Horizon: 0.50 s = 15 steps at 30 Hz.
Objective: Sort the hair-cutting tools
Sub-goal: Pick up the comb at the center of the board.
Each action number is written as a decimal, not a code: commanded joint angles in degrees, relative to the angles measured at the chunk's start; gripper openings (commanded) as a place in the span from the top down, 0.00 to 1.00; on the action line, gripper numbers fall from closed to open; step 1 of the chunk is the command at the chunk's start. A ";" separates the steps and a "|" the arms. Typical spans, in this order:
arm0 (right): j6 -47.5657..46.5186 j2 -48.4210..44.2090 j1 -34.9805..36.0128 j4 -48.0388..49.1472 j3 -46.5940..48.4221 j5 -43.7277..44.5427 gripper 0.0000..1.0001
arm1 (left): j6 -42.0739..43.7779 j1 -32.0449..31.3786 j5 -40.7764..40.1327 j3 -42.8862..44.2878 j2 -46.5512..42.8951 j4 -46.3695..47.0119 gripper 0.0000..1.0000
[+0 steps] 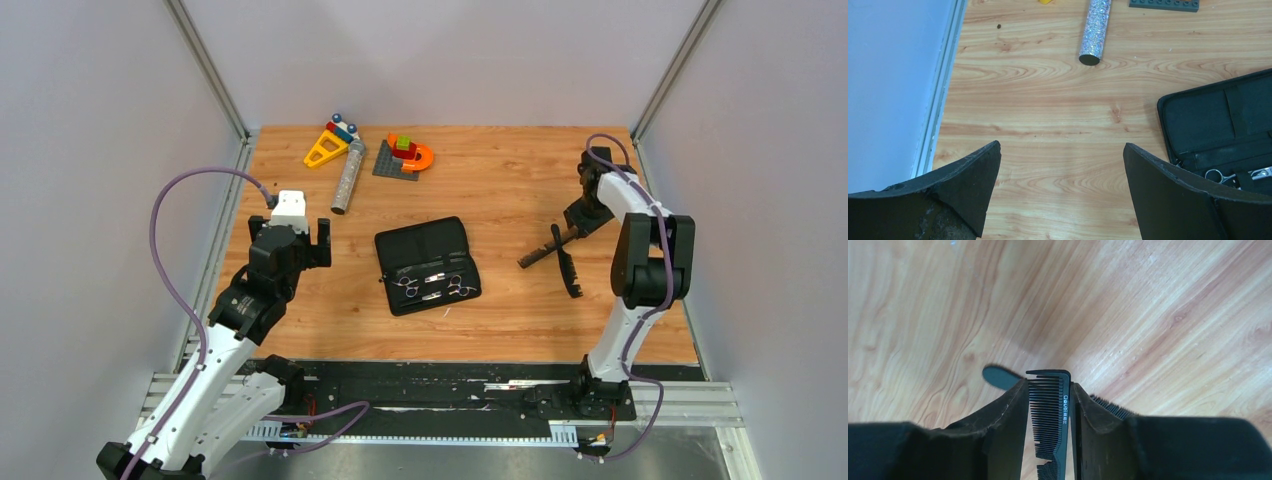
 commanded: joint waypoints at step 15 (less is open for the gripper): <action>-3.73 -19.35 7.42 10.41 -6.59 -11.66 0.86 | -10.86 0.36 11.28 3.16 4.91 0.20 0.00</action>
